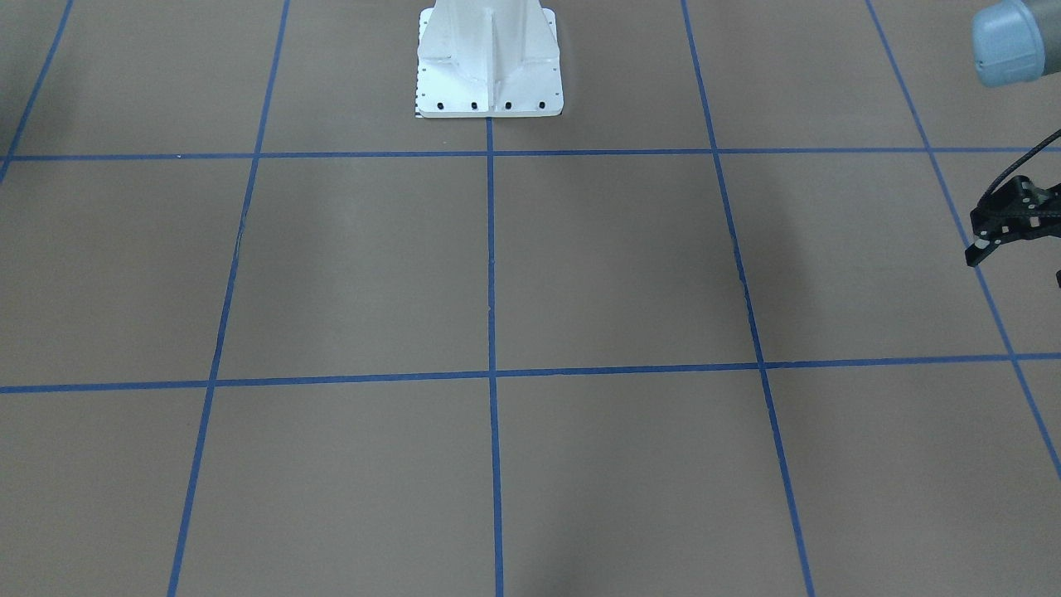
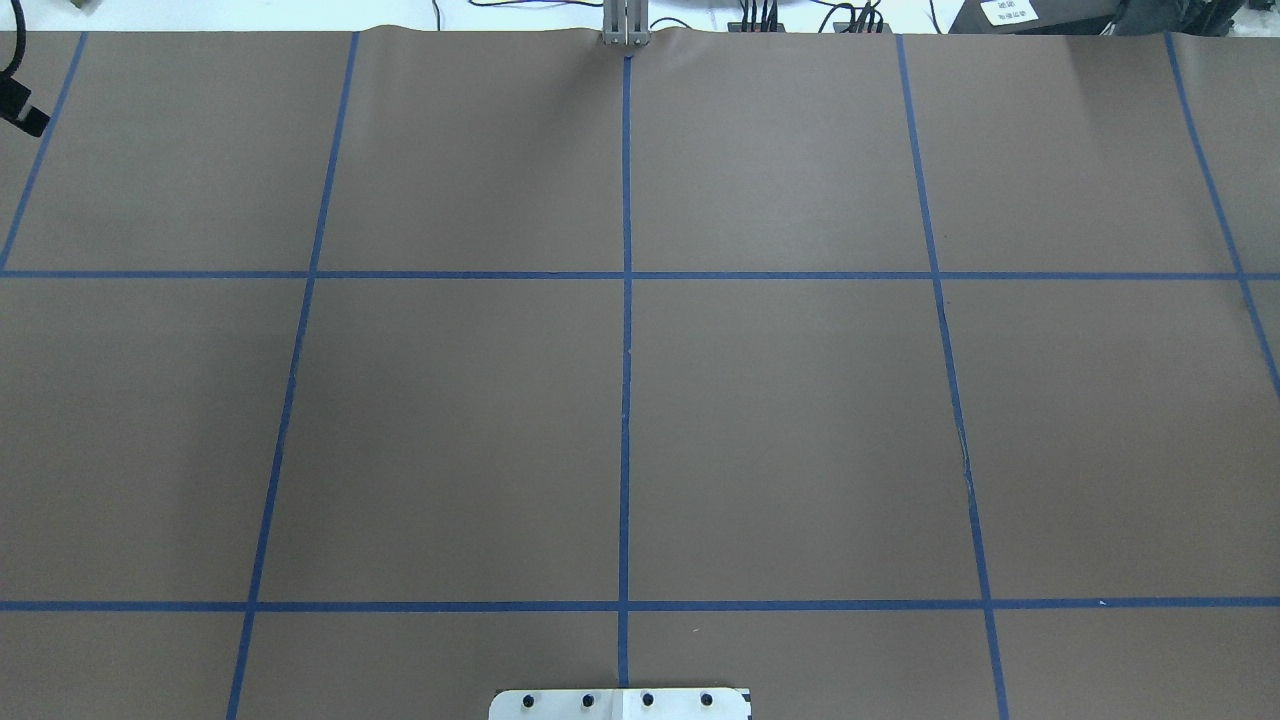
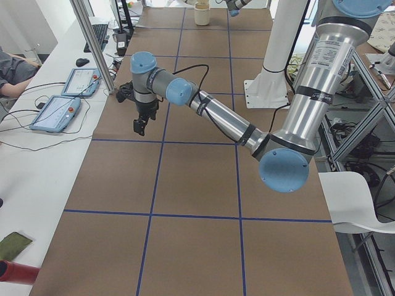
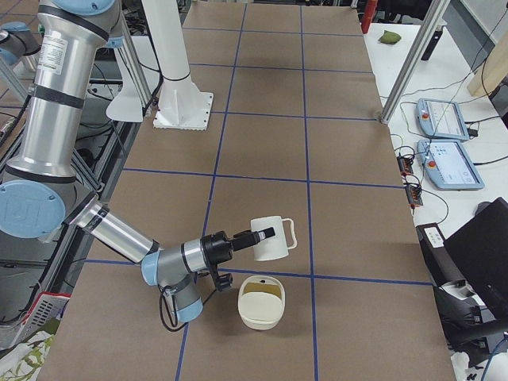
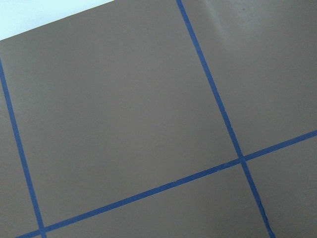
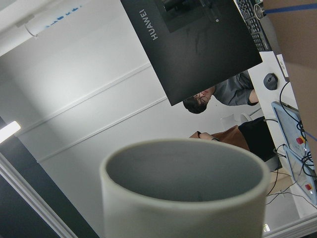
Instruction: Left arm hands cup to right arm to dump lemon
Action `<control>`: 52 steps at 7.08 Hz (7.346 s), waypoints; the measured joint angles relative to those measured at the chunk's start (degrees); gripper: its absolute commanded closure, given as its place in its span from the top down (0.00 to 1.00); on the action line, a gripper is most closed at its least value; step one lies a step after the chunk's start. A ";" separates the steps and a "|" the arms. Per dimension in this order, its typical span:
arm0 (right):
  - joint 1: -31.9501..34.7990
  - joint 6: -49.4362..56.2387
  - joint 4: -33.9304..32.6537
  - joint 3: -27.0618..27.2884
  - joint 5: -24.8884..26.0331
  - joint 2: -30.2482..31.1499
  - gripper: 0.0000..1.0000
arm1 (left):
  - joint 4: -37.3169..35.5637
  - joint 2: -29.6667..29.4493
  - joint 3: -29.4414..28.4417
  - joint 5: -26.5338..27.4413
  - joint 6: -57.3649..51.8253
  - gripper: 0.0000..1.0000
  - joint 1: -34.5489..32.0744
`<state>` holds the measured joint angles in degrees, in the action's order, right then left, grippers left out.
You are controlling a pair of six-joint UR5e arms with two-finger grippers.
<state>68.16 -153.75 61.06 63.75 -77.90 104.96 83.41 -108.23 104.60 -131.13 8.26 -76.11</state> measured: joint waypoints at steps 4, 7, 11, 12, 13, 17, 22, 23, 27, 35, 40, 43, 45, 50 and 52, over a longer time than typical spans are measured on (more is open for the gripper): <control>0.03 34.36 -10.22 7.94 -7.45 1.54 0.00 | 0.00 0.32 -0.13 0.00 0.06 1.00 0.00; -0.01 60.50 -26.48 16.25 -11.90 2.54 0.00 | -0.02 0.55 -0.42 -0.06 0.11 1.00 0.07; -0.15 93.77 -47.98 24.79 -16.49 1.14 0.00 | -0.03 -0.43 -1.95 -0.47 2.03 1.00 0.24; -0.26 101.42 -50.07 25.34 -18.41 -0.54 0.00 | 0.01 -1.28 -2.07 -0.57 4.53 1.00 0.44; -0.58 108.31 -50.90 25.18 -19.70 -2.92 0.00 | 0.12 -2.18 -2.07 -0.72 7.46 1.00 0.85; -10.93 118.18 -59.86 21.32 -14.83 -20.12 0.00 | 0.94 -9.86 -1.68 -2.51 27.64 1.00 8.48; -34.84 122.44 -82.22 20.38 17.12 -39.68 0.00 | 6.16 -21.58 -6.08 -2.38 50.66 1.00 18.77; -36.41 122.97 -87.80 20.26 20.35 -43.31 0.00 | 10.51 -23.80 -9.40 -2.27 55.40 1.00 20.03; -40.12 131.20 -93.86 19.11 26.84 -48.68 0.05 | 19.39 -29.13 -17.53 -1.86 62.80 1.00 23.01; -44.13 140.34 -98.71 18.52 34.50 -52.60 0.08 | 26.04 -33.77 -20.87 5.31 82.67 1.00 28.11; -44.16 135.50 -98.44 18.52 34.62 -53.44 0.09 | 28.24 -33.78 -21.40 5.43 82.88 0.57 29.41; -44.39 135.52 -98.30 18.55 34.60 -53.18 0.10 | 29.69 -33.69 -21.37 5.44 82.71 0.52 29.75; -44.92 135.55 -98.09 18.91 34.65 -52.87 0.10 | 29.93 -33.59 -21.37 5.45 82.71 0.52 29.81; -45.24 135.57 -97.49 19.30 34.66 -52.92 0.10 | 29.97 -33.38 -21.29 5.45 82.71 0.49 29.91; -45.22 135.57 -96.42 19.31 34.66 -52.79 0.10 | 29.97 -33.36 -21.29 5.45 82.65 0.49 29.88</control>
<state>22.94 -18.17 -35.37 83.06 -43.24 52.17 113.38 -141.60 83.32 -125.68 90.91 -46.23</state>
